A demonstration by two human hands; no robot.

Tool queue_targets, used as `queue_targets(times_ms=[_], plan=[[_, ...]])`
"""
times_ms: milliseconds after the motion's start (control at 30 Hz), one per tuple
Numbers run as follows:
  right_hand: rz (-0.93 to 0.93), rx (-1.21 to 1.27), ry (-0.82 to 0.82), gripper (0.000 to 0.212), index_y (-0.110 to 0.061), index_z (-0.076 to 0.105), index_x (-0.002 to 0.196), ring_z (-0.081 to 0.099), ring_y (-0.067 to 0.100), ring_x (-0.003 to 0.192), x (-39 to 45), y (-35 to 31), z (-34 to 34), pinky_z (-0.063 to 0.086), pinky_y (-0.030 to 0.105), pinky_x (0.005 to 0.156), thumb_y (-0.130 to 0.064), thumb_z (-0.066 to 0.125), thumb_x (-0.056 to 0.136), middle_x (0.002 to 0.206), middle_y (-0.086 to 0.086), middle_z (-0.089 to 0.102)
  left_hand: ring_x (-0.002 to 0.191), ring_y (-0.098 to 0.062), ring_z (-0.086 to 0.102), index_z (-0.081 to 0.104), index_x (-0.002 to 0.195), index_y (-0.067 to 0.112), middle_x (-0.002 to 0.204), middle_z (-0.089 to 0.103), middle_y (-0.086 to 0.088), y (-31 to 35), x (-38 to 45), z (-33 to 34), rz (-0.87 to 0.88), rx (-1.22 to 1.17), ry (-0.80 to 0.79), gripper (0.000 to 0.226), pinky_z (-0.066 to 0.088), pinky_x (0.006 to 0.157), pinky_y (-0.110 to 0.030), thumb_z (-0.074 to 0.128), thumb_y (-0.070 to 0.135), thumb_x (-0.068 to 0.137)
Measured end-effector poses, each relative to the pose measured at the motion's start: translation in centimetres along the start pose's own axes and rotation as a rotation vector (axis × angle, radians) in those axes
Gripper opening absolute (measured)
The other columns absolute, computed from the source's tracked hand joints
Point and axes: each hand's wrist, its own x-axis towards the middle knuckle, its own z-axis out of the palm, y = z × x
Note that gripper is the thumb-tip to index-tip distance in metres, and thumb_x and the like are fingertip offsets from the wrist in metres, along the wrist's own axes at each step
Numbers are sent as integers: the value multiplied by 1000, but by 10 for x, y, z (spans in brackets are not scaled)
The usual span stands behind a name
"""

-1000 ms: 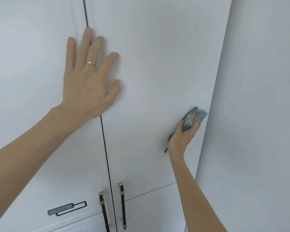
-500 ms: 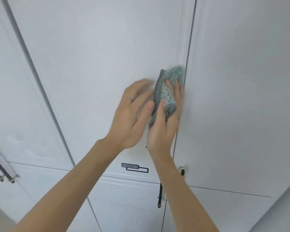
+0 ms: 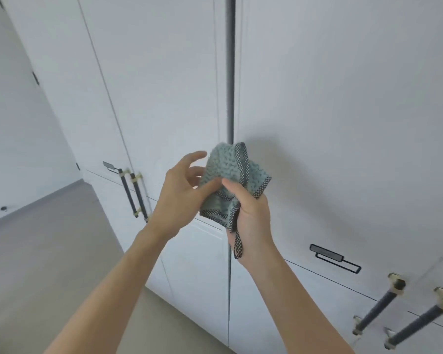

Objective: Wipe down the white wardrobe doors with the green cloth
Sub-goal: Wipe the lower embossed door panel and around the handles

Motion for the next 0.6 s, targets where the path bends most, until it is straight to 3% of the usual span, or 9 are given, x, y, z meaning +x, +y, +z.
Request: queue_targets(times_ms=[100,233,333,467,600], plan=[[78,-63,39,17,-8,74,108,72,40,95,17,55,30,55,63,90,-8,67,92,105,21,74,94,-25,78,73,115,7,103,80,-5,-39,6,-60,-75,-81,32,25,64,77,-34,78,3,91],[115,-166,121,22,-10,72,111,68,45,86,43,127,68,55,52,77,-18,73,91,99,23,73,98,-31,77,72,111,6,106,78,-13,-87,23,-138,-171,-154,69,33,63,85,-43,84,2,80],[126,-211,114,19,-10,71,115,72,42,98,61,196,108,60,56,82,-14,64,98,107,15,76,101,-20,76,76,113,8,108,80,-8,-126,39,-212,-279,-169,-44,25,60,89,-37,74,0,89],[226,-228,143,21,-9,70,118,73,36,103,79,272,149,62,51,81,-10,61,99,109,12,77,95,-17,72,80,104,10,106,79,-8,-180,56,-291,-467,-239,-109,22,59,94,-45,60,20,104],[269,-281,144,27,-9,74,112,75,34,98,97,329,186,60,58,86,-16,80,87,105,13,78,90,-17,75,81,100,8,101,80,-10,-229,69,-352,-499,-216,-61,19,61,84,-36,67,21,101]])
